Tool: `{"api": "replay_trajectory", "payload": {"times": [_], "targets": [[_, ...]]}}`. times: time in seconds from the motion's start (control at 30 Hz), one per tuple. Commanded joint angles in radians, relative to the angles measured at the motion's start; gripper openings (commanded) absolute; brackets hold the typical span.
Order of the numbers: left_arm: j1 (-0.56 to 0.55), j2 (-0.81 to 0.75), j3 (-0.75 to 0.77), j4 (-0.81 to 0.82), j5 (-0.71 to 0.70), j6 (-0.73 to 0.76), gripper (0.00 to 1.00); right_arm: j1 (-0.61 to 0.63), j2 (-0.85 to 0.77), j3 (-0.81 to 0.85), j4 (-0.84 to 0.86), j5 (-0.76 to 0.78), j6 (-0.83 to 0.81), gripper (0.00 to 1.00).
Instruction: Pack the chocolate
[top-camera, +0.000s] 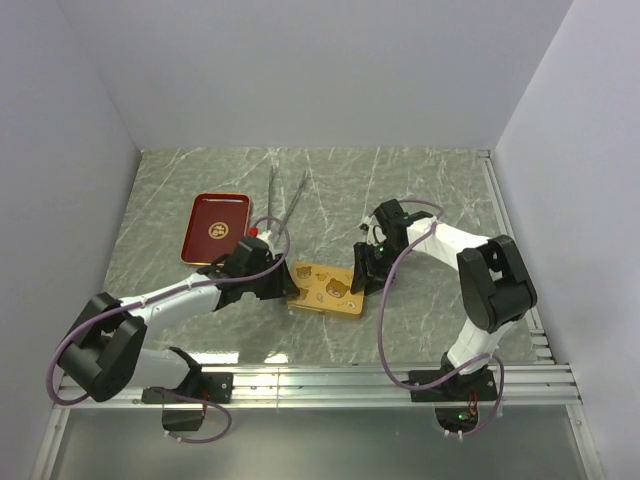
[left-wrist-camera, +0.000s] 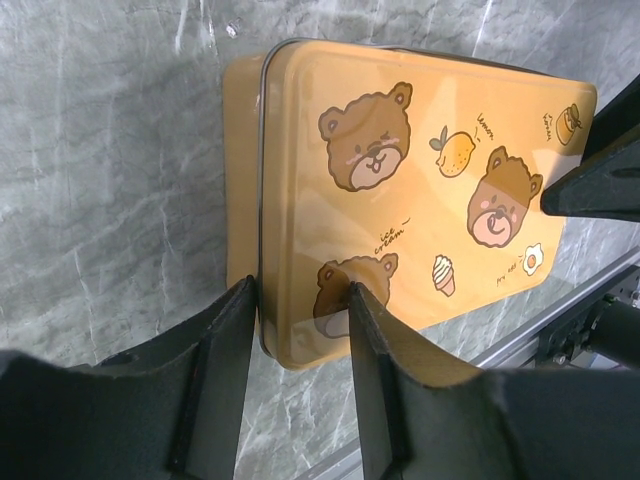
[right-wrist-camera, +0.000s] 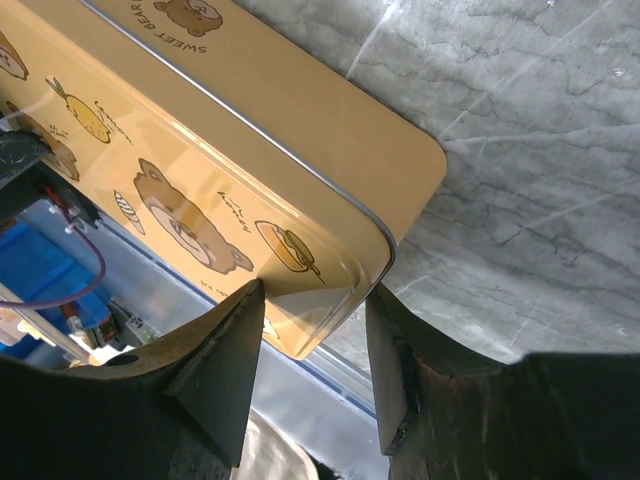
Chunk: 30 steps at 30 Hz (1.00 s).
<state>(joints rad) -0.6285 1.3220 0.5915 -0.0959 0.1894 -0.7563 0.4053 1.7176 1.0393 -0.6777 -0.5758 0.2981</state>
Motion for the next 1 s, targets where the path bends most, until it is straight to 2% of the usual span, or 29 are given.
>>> {"api": "replay_trajectory", "payload": {"times": [0.0, 0.13, 0.27, 0.4, 0.57, 0.67, 0.83, 0.97], "targets": [[-0.053, 0.066, -0.029, -0.139, -0.005, 0.014, 0.44, 0.027, 0.040, 0.027, 0.135, 0.079, 0.010, 0.51], [-0.053, 0.033, 0.019, -0.191, -0.070, 0.043, 0.51, 0.026, 0.004, 0.021, 0.136, 0.059, 0.003, 0.51], [-0.053, -0.023, 0.094, -0.238, -0.133, 0.075, 0.73, 0.026, -0.058, 0.030, 0.124, 0.034, -0.002, 0.53], [-0.047, -0.079, 0.160, -0.287, -0.214, 0.091, 0.82, 0.026, -0.133, 0.057, 0.101, 0.044, -0.007, 0.56], [-0.019, -0.130, 0.203, -0.334, -0.260, 0.106, 0.85, 0.018, -0.177, 0.087, 0.066, 0.086, -0.030, 0.58], [0.038, -0.165, 0.208, -0.335, -0.242, 0.120, 0.86, -0.016, -0.185, 0.093, 0.050, 0.119, -0.050, 0.59], [0.237, -0.188, 0.203, -0.291, -0.197, 0.153, 0.86, -0.115, -0.208, 0.082, 0.059, 0.148, -0.056, 0.59], [0.375, -0.152, 0.272, -0.295, -0.197, 0.190, 0.86, -0.247, -0.257, 0.062, 0.093, 0.157, -0.048, 0.59]]}}
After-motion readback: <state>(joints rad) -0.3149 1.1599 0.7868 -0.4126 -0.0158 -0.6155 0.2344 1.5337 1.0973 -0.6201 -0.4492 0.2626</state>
